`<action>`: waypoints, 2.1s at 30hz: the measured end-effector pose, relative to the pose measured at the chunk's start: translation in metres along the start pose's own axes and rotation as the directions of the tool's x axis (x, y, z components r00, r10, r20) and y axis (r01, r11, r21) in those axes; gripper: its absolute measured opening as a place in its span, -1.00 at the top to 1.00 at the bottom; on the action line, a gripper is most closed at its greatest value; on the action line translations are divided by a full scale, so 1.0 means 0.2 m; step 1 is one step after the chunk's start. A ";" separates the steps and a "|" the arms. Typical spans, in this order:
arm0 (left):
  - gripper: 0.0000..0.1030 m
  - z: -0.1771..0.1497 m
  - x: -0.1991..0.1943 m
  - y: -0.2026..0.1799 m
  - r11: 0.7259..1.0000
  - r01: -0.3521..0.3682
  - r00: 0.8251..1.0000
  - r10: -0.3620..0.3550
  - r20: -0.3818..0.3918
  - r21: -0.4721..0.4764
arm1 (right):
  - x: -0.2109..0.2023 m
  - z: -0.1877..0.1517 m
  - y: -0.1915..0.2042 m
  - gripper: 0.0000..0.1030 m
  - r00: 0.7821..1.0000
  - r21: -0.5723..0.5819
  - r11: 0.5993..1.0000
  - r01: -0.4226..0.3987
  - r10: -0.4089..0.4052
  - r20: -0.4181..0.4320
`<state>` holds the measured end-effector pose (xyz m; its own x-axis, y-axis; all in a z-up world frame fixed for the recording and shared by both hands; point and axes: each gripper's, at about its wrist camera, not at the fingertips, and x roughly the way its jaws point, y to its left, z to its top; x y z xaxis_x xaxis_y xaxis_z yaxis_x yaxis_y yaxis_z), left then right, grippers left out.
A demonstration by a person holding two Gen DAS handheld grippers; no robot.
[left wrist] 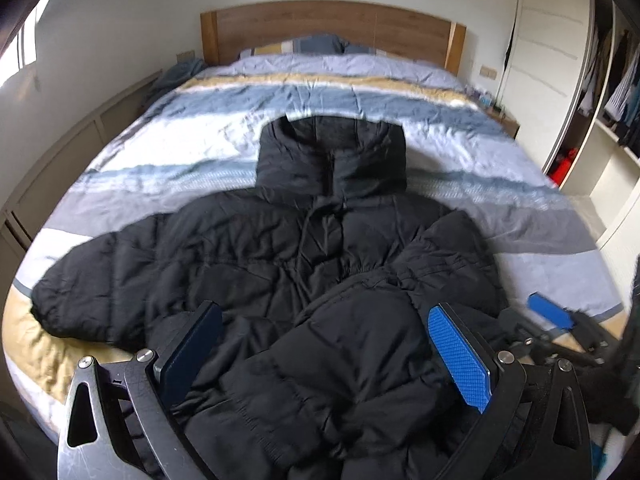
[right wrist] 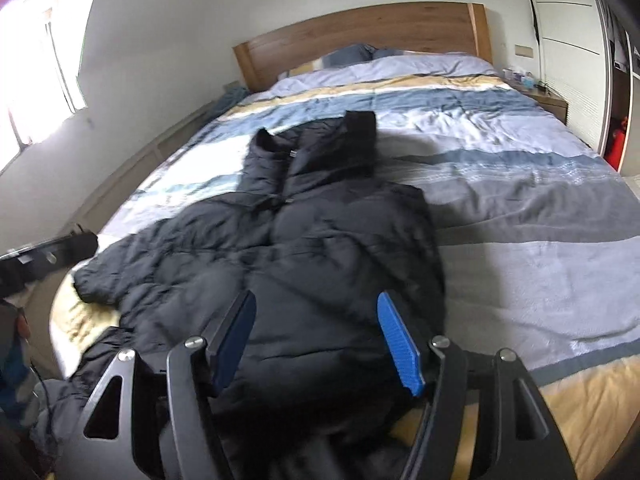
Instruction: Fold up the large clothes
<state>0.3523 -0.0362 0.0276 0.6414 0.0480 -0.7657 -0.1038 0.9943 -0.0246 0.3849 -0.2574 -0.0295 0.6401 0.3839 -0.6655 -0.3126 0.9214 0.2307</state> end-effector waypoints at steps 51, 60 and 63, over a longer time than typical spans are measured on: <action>-0.92 -0.51 -0.61 0.40 0.997 -0.080 0.989 0.081 0.123 -0.016 | -0.48 -0.31 0.42 -0.19 0.999 -0.026 0.999 0.046 -0.046 0.025; -0.92 -0.61 -0.82 0.51 0.997 -0.065 0.981 0.072 0.181 -0.043 | -0.73 -0.36 0.54 -0.19 0.995 -0.016 0.998 0.064 -0.062 0.083; -0.92 -0.64 -0.89 0.53 0.997 -0.059 0.976 0.068 0.205 -0.049 | -0.79 -0.37 0.58 -0.19 0.993 -0.019 0.998 0.067 -0.065 0.100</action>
<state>0.1303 0.0480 0.0789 0.7751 0.1336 -0.6176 -0.1783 0.9839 -0.0109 0.1945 -0.2153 0.0503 0.7259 0.3276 -0.6048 -0.2824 0.9437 0.1722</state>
